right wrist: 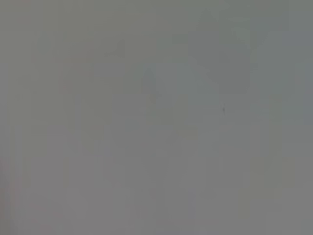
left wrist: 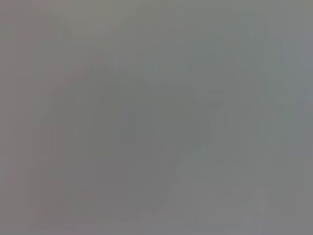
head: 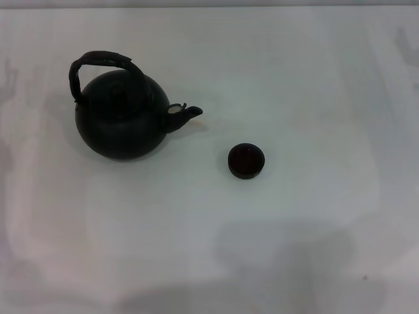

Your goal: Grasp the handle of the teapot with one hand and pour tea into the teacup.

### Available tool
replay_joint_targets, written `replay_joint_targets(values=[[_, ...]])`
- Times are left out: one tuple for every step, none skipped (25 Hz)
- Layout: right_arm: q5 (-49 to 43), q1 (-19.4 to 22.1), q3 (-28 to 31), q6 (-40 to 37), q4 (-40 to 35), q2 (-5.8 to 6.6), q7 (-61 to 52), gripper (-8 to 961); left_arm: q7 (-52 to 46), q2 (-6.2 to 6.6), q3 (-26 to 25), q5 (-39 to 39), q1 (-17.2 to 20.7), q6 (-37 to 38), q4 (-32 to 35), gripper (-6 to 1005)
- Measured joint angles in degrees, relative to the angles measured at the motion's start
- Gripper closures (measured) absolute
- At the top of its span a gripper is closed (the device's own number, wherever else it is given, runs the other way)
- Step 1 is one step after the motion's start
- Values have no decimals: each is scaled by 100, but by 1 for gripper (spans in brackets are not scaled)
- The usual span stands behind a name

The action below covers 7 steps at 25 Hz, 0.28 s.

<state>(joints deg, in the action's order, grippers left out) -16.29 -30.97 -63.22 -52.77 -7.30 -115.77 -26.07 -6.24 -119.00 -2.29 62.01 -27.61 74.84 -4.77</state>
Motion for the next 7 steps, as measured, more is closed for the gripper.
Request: replay_joint_targets(values=[[13,-8,2,5,2,1,6,121,10,0,0,0,-18,-10,1,149],[35,-11,4,11,11,0,19,121,12,0,1,-1,-40,-28,1,148],[63,-13,6,13,17,1,36,121,11,0,0,-2,-61,-53,2,147],[115,-14,7,13,26,-2,69,121,5,0,0,-2,-87,-98,3,146],[181,-14,7,7,35,-10,123,121,-3,0,0,-3,-107,-136,3,146],[266,-12,7,-9,41,-18,203,121,-16,0,0,-9,-129,-176,3,146],[322,-11,7,-21,46,-25,275,121,-19,0,0,-20,-145,-194,3,146]])
